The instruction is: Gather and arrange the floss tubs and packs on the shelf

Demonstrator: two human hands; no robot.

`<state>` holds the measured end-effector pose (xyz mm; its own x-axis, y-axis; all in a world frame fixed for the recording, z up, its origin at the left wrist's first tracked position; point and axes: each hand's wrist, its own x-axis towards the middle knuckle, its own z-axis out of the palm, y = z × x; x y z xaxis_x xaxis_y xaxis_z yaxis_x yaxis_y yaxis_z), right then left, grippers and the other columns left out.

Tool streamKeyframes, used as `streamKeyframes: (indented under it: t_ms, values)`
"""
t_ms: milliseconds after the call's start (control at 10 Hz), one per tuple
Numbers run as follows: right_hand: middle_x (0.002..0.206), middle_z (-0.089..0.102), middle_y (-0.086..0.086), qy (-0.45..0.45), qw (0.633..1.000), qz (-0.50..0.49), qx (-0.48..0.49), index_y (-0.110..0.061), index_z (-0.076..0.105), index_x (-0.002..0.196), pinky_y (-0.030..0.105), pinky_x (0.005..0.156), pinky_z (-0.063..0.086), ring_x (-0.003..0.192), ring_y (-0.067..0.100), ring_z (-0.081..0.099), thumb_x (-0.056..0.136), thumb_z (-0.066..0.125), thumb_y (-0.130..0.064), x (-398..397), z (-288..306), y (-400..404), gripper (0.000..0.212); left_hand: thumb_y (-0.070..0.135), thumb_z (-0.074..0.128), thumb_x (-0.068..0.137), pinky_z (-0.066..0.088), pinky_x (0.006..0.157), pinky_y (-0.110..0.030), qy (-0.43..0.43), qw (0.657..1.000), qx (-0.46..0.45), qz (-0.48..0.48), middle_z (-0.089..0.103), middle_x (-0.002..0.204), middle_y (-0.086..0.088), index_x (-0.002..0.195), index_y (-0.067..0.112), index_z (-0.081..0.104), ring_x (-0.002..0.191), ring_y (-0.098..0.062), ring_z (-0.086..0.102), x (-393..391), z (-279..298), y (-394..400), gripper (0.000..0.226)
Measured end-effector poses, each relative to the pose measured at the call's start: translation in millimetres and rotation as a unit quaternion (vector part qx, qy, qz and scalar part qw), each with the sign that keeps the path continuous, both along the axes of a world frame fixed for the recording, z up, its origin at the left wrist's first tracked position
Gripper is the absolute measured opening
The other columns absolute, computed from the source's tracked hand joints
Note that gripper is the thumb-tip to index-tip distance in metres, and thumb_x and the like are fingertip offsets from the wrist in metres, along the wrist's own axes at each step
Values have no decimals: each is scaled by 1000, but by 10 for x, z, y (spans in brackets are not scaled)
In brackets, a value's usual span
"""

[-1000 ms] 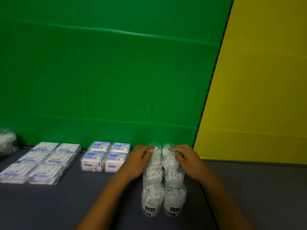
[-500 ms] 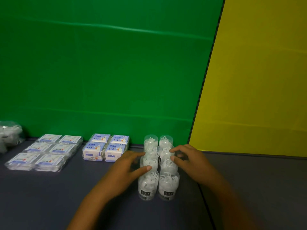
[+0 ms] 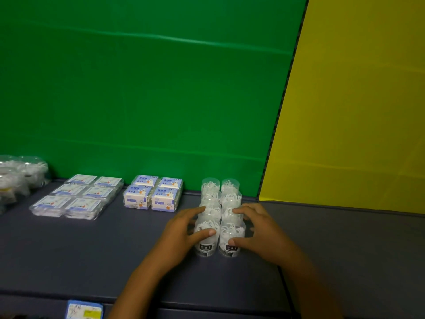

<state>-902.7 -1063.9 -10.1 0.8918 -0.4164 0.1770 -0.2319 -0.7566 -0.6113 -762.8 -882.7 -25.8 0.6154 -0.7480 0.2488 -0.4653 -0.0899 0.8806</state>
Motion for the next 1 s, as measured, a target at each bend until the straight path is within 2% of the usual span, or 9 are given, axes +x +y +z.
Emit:
streamKeyframes:
  t_ms: [100, 200, 400, 500, 600, 700, 800, 900, 1000]
  values:
    - [140, 33, -10, 0, 1000, 0, 2, -32, 46, 136, 36, 109, 41, 128, 11, 43, 66, 87, -39, -29, -8, 10, 82, 26, 78, 74, 47, 77, -6, 26, 999, -30, -4, 53, 128, 8, 133, 25, 50, 100, 12, 58, -24, -27, 27, 65]
    - [137, 33, -12, -7, 1000, -11, -3, -33, 44, 138, 31, 107, 42, 123, 7, 44, 66, 87, -37, -57, -8, 31, 84, 25, 83, 67, 48, 82, -9, 13, 999, -31, -2, 51, 125, 16, 131, 30, 49, 102, 14, 56, -30, -91, 76, 72]
    - [131, 35, -16, -9, 1000, -19, -1, -34, 47, 133, 18, 98, 44, 115, 1, 47, 68, 87, -31, -43, -15, 50, 76, 20, 85, 68, 53, 85, -18, -32, 999, -21, 25, 56, 121, 14, 119, 48, 49, 100, 3, 61, 7, -200, 56, 69]
    - [133, 35, -16, 1, 1000, -20, -5, -34, 47, 133, 20, 99, 44, 116, 2, 47, 68, 87, -32, -31, -8, 42, 76, 18, 85, 69, 53, 85, -16, -34, 999, -25, 22, 56, 121, 13, 121, 46, 49, 100, 2, 61, 28, -216, 45, 69]
    - [135, 34, -16, 15, 1000, -20, -13, -35, 46, 134, 23, 102, 44, 117, 3, 46, 68, 86, -36, -34, 13, 55, 77, 21, 85, 69, 53, 87, -18, -37, 999, -19, 8, 55, 123, 13, 126, 43, 48, 101, 3, 60, 46, -222, 69, 72]
    - [134, 35, -16, 3, 999, -29, -18, -36, 45, 134, 24, 104, 42, 119, 3, 44, 72, 83, -41, -39, 49, 90, 73, 35, 83, 68, 51, 92, -21, -63, 998, -7, -6, 52, 125, 18, 132, 42, 46, 106, 6, 56, 107, -203, 124, 74]
    - [132, 37, -16, -15, 999, -41, -29, -37, 46, 131, 6, 90, 37, 114, -1, 43, 78, 77, -41, -24, 93, 172, 62, 45, 77, 72, 48, 95, -20, -97, 995, 24, -16, 47, 125, 28, 129, 52, 40, 109, 11, 50, 193, -125, 211, 69]
    - [129, 38, -16, -28, 997, -60, -36, -35, 46, 129, -3, 77, 32, 111, -3, 41, 81, 73, -43, 5, 100, 279, 55, 50, 73, 75, 46, 98, -20, -125, 990, 57, -31, 46, 125, 31, 130, 54, 37, 110, 12, 48, 239, -44, 329, 66]
    - [128, 42, -14, -59, 992, -92, -59, -34, 47, 127, 3, 83, 32, 110, -2, 41, 84, 69, -46, 76, 106, 360, 49, 57, 67, 75, 42, 99, -17, -149, 984, 93, -37, 44, 126, 29, 134, 48, 36, 112, 10, 46, 311, 85, 419, 68]
